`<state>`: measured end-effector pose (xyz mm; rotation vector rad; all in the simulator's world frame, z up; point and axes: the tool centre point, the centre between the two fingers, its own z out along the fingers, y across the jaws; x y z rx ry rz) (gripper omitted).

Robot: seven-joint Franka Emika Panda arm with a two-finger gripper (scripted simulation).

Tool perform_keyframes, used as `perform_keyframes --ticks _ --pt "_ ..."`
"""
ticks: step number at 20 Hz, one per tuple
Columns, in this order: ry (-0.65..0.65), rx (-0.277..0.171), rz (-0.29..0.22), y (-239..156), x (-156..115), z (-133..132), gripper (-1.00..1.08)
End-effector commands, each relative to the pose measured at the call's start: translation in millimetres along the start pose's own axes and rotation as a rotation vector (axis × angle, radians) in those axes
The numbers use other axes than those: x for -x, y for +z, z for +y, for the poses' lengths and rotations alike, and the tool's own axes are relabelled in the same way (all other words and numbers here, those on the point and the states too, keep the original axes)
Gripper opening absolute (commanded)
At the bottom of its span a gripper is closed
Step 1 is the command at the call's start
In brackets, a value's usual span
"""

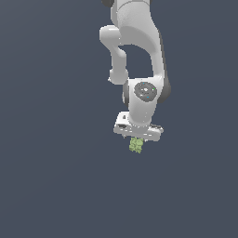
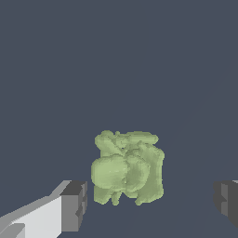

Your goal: Pick up the object and move it to a goal position.

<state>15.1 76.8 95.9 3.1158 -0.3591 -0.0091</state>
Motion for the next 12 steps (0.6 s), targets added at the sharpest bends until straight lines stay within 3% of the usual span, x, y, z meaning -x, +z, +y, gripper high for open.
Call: perform_keyframes --ticks 1,12 --pt "0.017 -0.003 0.003 3.5 0.0 -6.9 1.00" --pt "0.024 -0.005 0.004 15.8 0.8 -11.6 1.00"
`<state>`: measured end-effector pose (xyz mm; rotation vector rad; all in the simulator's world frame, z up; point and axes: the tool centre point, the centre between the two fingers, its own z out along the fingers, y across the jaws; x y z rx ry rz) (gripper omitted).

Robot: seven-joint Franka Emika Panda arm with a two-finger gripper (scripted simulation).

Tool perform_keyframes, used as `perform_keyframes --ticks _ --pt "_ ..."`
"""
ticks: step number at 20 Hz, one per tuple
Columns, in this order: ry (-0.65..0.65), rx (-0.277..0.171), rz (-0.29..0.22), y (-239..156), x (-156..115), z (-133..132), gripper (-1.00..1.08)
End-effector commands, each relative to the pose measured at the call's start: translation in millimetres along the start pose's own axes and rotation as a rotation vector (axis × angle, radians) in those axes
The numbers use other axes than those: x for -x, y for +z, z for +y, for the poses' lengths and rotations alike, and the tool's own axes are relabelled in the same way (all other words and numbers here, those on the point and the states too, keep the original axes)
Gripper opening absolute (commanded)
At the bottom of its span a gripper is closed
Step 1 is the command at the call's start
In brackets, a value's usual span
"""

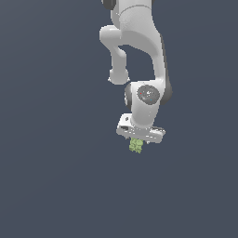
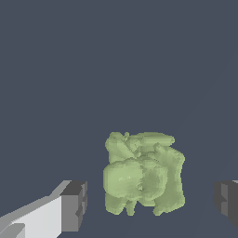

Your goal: Pick up the object and move it to a goal position.

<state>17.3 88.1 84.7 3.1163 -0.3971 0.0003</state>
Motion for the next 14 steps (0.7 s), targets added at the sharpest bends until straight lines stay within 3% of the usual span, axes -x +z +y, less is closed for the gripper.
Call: perform_keyframes --ticks 1,12,13,14 --pt "0.001 0.000 -0.001 8.9 0.5 0.3 1.00" --pt "0.003 0.000 0.000 45.2 0.1 -0.6 1.00" --pt "0.003 0.000 0.000 45.2 0.1 -0.6 -1.00" --pt "0.003 0.000 0.000 45.2 0.1 -0.6 -1.00"
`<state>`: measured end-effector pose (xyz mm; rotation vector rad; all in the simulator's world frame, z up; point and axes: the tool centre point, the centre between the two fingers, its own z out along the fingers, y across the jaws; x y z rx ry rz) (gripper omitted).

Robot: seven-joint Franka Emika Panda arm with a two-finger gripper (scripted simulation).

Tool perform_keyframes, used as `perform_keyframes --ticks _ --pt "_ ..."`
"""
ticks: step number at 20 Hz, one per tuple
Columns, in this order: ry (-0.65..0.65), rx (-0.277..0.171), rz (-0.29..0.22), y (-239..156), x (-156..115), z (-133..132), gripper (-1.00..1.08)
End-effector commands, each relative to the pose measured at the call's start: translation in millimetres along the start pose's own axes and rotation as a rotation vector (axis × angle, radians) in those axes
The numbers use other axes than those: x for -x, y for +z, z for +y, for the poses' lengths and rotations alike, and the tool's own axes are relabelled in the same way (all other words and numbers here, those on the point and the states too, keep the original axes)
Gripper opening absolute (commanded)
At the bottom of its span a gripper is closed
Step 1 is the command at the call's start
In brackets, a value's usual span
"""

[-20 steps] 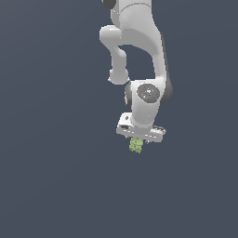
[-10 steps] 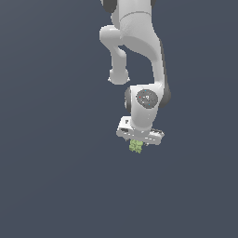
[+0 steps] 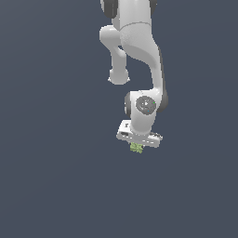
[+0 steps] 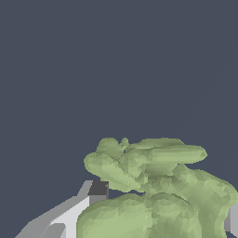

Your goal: Pick up the object and move it to a goal position.

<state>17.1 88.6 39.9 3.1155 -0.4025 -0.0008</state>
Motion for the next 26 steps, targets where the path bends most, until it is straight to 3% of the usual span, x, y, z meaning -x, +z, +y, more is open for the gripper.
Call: perform_keyframes --ticks 1,15,26 --pt "0.000 0.000 0.000 0.4 -0.2 -0.2 -1.00" --pt "-0.001 -0.001 0.001 -9.3 -1.1 6.5 -1.00" --pt "0.000 -0.002 0.000 -78.5 -8.1 59.9 -1.00"
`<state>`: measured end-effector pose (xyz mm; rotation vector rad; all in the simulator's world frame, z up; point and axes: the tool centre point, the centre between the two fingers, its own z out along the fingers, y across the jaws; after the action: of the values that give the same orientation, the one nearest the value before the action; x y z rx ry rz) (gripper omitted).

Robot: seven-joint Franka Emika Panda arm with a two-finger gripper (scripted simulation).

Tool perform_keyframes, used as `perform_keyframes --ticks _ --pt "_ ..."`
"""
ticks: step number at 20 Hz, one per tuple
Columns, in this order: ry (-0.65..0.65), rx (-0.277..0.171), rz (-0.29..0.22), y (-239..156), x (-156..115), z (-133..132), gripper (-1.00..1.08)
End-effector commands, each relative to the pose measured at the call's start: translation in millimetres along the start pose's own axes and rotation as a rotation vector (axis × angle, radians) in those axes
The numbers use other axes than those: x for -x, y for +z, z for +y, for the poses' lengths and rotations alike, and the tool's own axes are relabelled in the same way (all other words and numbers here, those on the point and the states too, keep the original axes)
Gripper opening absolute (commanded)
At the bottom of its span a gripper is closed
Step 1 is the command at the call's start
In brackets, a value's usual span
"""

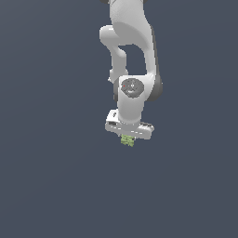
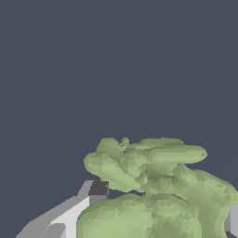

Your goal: Pick up the object and move it to a goal position.

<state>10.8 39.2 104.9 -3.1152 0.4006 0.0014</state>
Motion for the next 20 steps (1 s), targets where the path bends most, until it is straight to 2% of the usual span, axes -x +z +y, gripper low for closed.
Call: perform_keyframes --ticks 1,20 --pt "0.001 -0.001 0.001 -23.3 -2.5 17.9 -1.00" --pt "0.001 -0.002 0.001 -216.2 -26.1 163.0 -1.00"
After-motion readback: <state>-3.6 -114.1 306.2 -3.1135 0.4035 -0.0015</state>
